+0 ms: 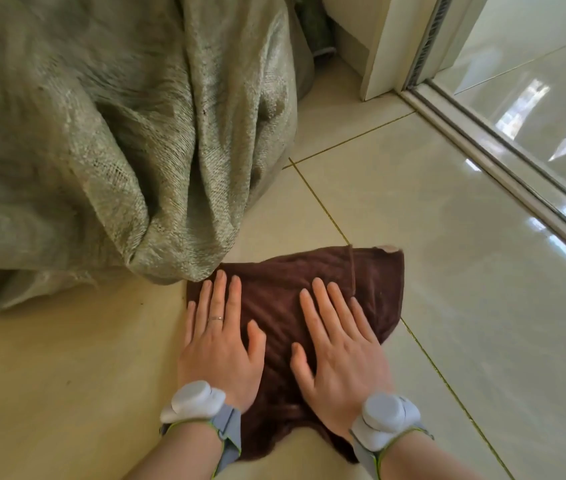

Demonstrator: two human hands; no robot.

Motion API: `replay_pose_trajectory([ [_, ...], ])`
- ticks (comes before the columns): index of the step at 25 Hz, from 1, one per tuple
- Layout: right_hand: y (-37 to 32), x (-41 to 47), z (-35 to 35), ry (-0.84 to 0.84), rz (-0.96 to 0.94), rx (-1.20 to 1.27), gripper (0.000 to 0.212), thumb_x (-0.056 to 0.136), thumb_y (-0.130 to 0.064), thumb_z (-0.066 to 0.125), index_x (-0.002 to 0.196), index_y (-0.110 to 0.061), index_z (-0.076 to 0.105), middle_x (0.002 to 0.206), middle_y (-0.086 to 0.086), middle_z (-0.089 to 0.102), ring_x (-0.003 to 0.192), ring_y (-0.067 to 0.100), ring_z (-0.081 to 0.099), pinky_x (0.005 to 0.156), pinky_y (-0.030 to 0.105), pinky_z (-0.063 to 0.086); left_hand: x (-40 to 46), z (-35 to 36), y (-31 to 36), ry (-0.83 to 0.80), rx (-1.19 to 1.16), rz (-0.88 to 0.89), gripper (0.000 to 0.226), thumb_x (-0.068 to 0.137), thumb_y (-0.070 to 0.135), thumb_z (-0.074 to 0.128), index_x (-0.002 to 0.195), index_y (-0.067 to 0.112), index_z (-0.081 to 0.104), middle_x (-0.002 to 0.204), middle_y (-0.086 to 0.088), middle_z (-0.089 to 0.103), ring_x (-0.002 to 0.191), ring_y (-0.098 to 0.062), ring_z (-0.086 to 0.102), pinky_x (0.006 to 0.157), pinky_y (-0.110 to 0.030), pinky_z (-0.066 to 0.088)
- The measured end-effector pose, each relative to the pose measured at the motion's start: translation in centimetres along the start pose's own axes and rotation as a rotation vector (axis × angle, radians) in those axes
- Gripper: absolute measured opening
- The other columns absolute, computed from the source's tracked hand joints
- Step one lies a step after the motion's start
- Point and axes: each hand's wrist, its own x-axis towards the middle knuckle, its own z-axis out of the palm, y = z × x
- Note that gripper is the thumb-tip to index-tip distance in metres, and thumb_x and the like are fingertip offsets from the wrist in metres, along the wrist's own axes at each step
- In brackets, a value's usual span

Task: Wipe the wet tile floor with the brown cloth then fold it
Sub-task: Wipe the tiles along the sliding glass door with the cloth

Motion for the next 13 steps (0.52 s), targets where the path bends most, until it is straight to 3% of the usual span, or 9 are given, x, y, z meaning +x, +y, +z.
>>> replay_pose_trajectory([
  [6,1.8,2.3,-0.4,-0.008,0.009,-0.004,0.073,0.099,-0.055,0.040,0.164,-0.025,0.026,0.172,-0.002,0.018,0.160,0.016,0.009,0.130,0.038,0.009,1.8,0.2,0.9,0.039,-0.002,0.016,0.071,0.093,0.040,0.030,0.161,0.017,0.025,0.169,-0.003,0.020,0.156,-0.020,0.016,0.126,-0.045,0.015],
  [13,7.3,10.0,-2.0,-0.020,0.129,-0.017,0.076,0.096,-0.060,0.028,0.165,-0.028,0.021,0.173,-0.003,0.013,0.160,0.015,0.006,0.130,0.037,0.004,9.0,1.8,6.4,0.060,-0.026,0.055,0.072,0.093,0.041,0.028,0.160,0.014,0.025,0.169,-0.007,0.019,0.156,-0.024,0.016,0.127,-0.046,0.013],
])
